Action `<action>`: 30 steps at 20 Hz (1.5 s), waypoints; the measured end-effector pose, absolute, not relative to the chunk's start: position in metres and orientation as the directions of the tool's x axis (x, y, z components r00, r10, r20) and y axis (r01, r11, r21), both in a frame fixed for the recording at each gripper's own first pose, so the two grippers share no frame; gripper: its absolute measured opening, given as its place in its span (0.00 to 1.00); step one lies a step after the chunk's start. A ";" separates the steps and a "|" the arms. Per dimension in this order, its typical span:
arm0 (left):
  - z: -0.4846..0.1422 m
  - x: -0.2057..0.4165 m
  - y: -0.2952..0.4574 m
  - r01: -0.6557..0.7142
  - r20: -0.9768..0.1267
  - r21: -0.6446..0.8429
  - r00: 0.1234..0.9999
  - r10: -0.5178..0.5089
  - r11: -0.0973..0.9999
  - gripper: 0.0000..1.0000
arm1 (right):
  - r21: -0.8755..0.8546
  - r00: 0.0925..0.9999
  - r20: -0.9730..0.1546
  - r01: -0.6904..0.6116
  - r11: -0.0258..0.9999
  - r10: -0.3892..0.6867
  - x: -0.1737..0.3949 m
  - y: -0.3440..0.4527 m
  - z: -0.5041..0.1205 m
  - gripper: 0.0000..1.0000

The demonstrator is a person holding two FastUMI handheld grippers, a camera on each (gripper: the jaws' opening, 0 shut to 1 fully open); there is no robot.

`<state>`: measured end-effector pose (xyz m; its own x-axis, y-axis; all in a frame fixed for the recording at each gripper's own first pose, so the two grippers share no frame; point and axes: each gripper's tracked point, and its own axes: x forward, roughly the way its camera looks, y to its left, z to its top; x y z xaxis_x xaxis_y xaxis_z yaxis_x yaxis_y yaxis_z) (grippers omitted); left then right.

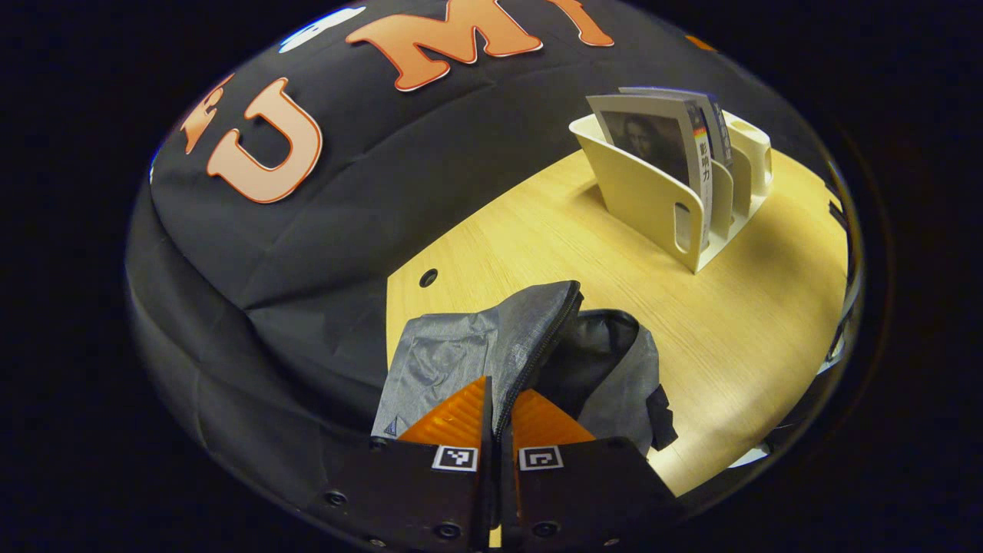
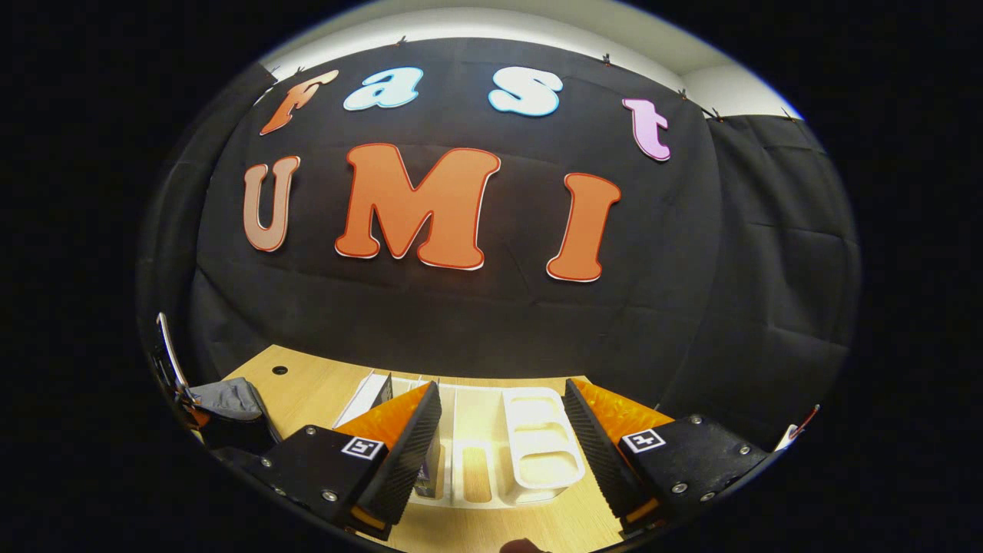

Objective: Open the schoolbag, grab two books from the bookshelf and put them into the schoolbag.

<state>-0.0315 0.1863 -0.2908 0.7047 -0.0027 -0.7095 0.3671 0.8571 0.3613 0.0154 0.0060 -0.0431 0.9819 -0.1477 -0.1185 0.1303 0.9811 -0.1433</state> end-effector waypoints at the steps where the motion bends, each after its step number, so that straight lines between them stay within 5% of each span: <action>1: -0.285 -0.030 0.190 0.381 -0.715 0.331 0.698 -0.034 0.863 0.05 | -0.143 0.982 -0.123 0.128 0.981 -0.146 0.017 0.014 -0.042 0.97; 18: -0.222 -0.003 0.240 0.582 -0.715 -0.132 0.505 -0.484 0.802 0.04 | -0.293 0.935 -0.273 0.144 0.945 -0.227 0.017 0.104 -0.024 0.97; 30: -0.202 0.012 0.254 0.619 -0.712 -0.223 0.424 -0.559 0.753 0.05 | -0.181 0.804 -0.588 -0.018 0.983 -0.094 0.051 0.137 -0.067 1.00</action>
<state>0.0123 0.2537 -0.2016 0.4242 -0.5593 -0.7122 0.6188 0.7532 -0.2229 0.0505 0.1369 -0.0666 0.8036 -0.0935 -0.5878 -0.0179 0.9833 -0.1809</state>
